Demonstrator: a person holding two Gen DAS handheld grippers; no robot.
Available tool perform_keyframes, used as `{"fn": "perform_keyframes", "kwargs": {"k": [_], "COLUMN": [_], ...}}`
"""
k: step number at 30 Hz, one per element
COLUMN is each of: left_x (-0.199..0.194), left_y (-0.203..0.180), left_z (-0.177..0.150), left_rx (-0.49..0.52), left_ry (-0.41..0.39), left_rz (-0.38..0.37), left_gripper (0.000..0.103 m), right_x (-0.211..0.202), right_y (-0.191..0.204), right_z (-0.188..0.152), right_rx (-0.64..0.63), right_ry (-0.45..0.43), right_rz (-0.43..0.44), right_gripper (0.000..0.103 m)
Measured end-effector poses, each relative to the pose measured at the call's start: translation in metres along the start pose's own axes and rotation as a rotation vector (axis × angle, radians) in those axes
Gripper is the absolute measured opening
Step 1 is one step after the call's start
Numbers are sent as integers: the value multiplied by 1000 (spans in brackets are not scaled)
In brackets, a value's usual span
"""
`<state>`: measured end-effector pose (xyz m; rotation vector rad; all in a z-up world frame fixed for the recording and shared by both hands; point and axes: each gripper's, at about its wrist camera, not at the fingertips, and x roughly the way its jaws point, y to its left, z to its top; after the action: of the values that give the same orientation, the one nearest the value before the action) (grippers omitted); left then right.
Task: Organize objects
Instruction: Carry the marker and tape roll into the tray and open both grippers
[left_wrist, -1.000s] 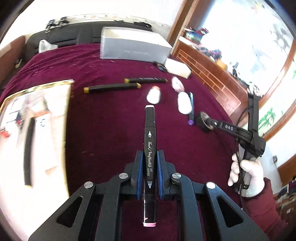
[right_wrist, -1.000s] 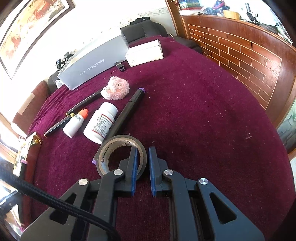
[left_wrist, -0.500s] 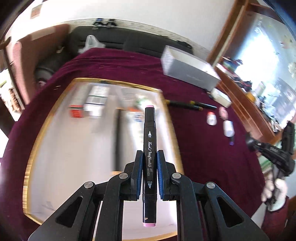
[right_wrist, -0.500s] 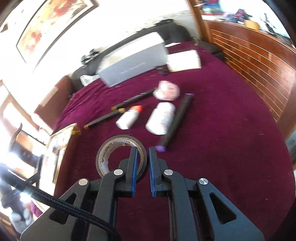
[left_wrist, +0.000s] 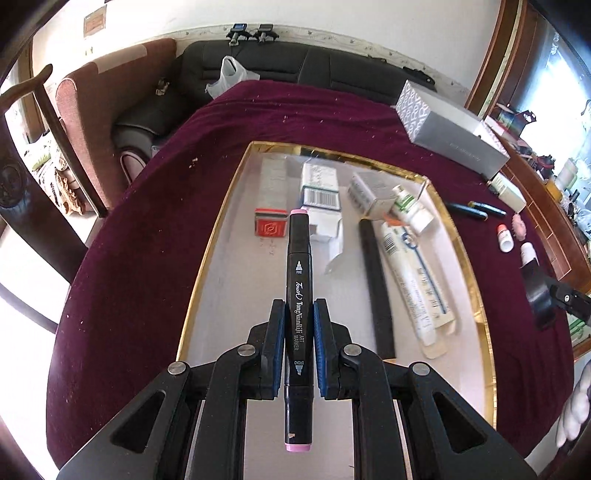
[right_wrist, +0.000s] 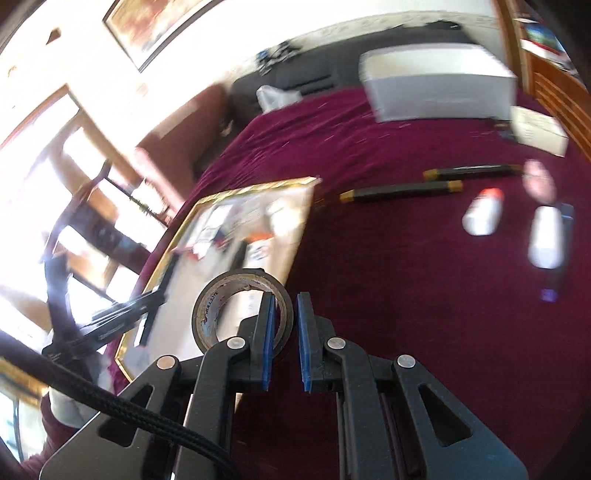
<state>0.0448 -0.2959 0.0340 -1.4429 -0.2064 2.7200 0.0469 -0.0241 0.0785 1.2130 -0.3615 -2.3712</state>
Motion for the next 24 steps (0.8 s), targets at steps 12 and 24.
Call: {"fn": "perform_keyframes", "kwargs": {"k": [12, 24], "left_x": [30, 29], "left_y": [15, 23], "left_z": [5, 9], "left_rx": [-23, -68], "left_ry": [102, 83], "left_rz": [-4, -72], "left_gripper": [12, 12], "right_x": [124, 155], "right_y": [91, 100], "right_z": [11, 15], "right_rx": [-113, -134], "right_ry": [214, 267], "right_rz": [-7, -89], "right_gripper": [10, 10]}}
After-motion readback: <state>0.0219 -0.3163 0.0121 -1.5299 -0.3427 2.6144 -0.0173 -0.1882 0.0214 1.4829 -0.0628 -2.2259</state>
